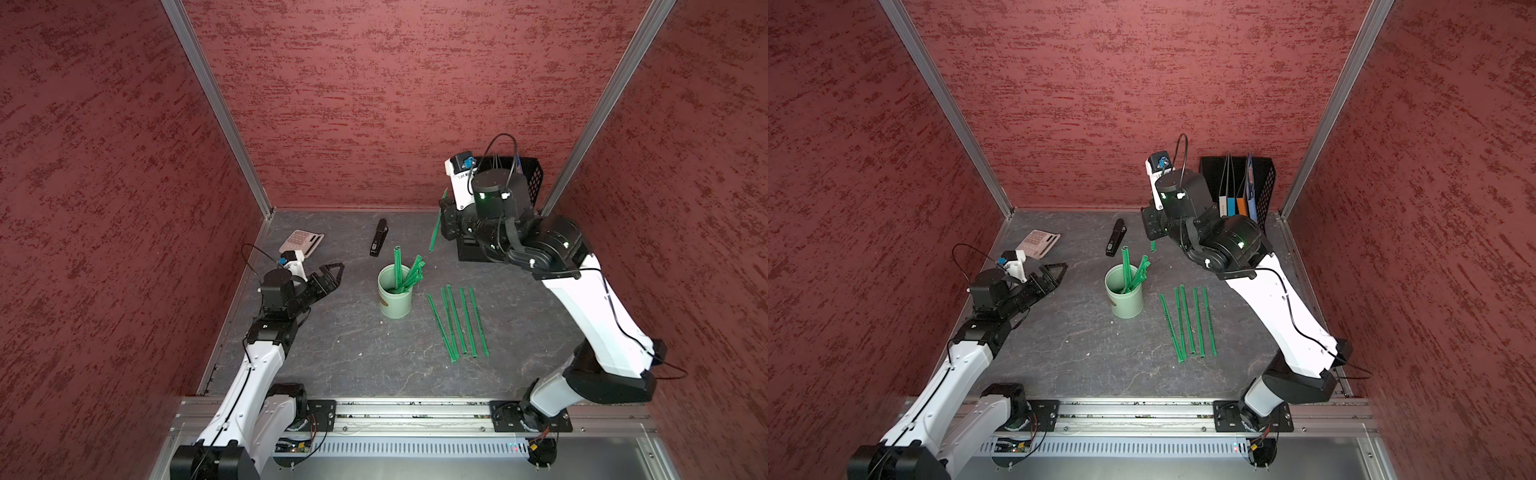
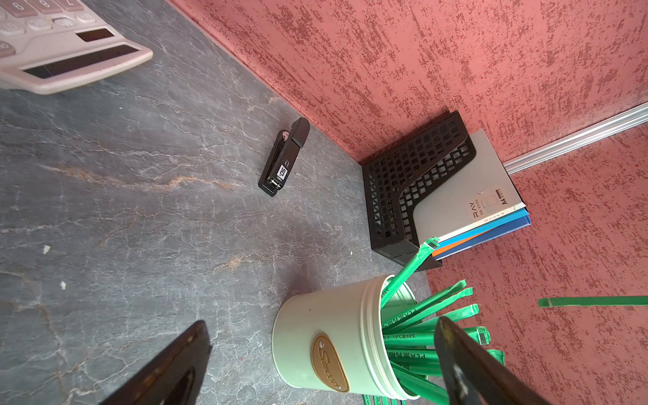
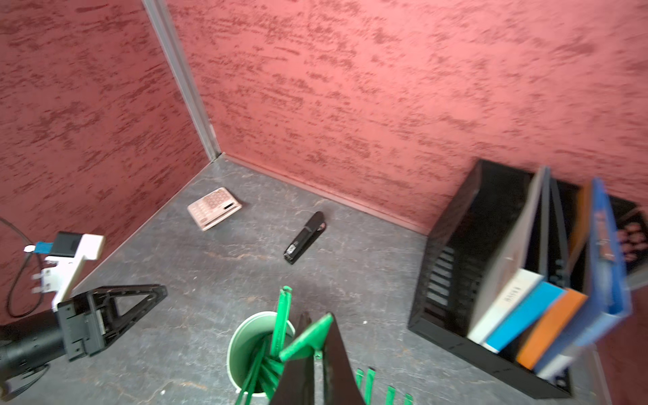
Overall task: Take the straws out of the storage container
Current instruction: Place the straw at the center of the board.
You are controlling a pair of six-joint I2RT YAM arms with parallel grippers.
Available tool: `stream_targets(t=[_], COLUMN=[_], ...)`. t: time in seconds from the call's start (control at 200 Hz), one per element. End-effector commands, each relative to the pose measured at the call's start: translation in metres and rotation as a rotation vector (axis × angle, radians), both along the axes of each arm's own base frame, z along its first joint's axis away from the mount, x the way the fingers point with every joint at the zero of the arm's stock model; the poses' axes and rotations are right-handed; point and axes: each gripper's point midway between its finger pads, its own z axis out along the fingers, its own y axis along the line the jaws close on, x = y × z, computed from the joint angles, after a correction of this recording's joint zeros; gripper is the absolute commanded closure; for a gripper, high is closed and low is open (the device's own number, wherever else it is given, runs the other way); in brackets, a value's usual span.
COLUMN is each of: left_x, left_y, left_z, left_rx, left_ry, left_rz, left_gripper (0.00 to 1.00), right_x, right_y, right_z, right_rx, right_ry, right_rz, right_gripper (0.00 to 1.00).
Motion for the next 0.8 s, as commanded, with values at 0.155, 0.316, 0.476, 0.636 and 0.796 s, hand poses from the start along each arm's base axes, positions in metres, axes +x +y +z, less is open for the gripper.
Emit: stream_targets(t=[0.155, 0.316, 0.476, 0.636, 0.796], left_x=[-0.004, -0.005, -0.002, 0.004, 0.007], left_y=[0.000, 0.001, 0.001, 0.001, 0.000], left_z=[0.001, 0.000, -0.005, -0.014, -0.021], left_rx=[-0.007, 0.001, 0.009, 0.004, 0.005], left_ry=[-0.019, -0.017, -0.009, 0.008, 0.021], left_rz=[-0.006, -0.003, -0.003, -0.005, -0.007], left_gripper=[0.00, 0.00, 0.00, 0.00, 0.00], right_x=[0.009, 0.022, 0.032, 0.037, 0.037], right_y=[-0.054, -0.089, -0.124, -0.150, -0.165], right_z=[-0.052, -0.115, -0.169, -0.207, -0.239], right_rx=[-0.150, -0.180, -0.224, -0.253, -0.270], right_ry=[0.148, 0.352, 0.531, 0.676, 0.789], right_rz=[-0.188, -0.284, -0.385, -0.453, -0.476], right_gripper=[0.98, 0.98, 1.00, 1.00, 1.00])
